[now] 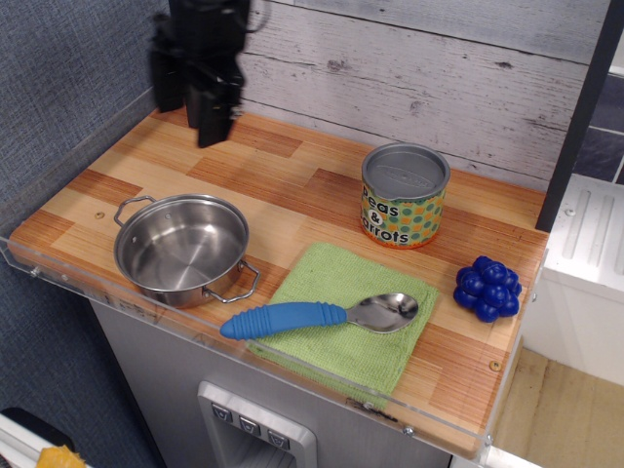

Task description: Move the can behind the green towel.

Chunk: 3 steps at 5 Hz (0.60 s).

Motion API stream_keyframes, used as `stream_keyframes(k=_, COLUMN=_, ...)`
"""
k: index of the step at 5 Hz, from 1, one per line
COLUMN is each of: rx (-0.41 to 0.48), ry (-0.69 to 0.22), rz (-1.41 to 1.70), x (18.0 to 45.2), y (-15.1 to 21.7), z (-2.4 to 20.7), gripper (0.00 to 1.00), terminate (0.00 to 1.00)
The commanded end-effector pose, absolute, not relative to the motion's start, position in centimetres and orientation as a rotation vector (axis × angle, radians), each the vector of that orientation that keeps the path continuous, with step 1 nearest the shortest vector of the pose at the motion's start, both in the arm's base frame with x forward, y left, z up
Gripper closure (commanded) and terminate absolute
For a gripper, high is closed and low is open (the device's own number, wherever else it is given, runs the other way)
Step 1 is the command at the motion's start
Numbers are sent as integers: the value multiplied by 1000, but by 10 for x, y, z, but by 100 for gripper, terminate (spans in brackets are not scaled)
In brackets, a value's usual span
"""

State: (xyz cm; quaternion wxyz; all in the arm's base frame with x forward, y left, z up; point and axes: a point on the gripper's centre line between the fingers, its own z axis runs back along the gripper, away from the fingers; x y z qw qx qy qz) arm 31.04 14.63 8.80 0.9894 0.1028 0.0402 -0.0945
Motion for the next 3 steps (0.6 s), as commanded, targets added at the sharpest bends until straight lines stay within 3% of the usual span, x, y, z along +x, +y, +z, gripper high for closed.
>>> stream_keyframes(k=1, rx=250, ry=11, rz=133, x=274, y=185, z=134, gripper=0, terminate=0)
stream_keyframes(k=2, rx=250, ry=11, rz=133, x=274, y=185, z=134, gripper=0, terminate=0)
stream_keyframes(k=3, rx=250, ry=11, rz=133, x=274, y=185, z=134, gripper=0, terminate=100)
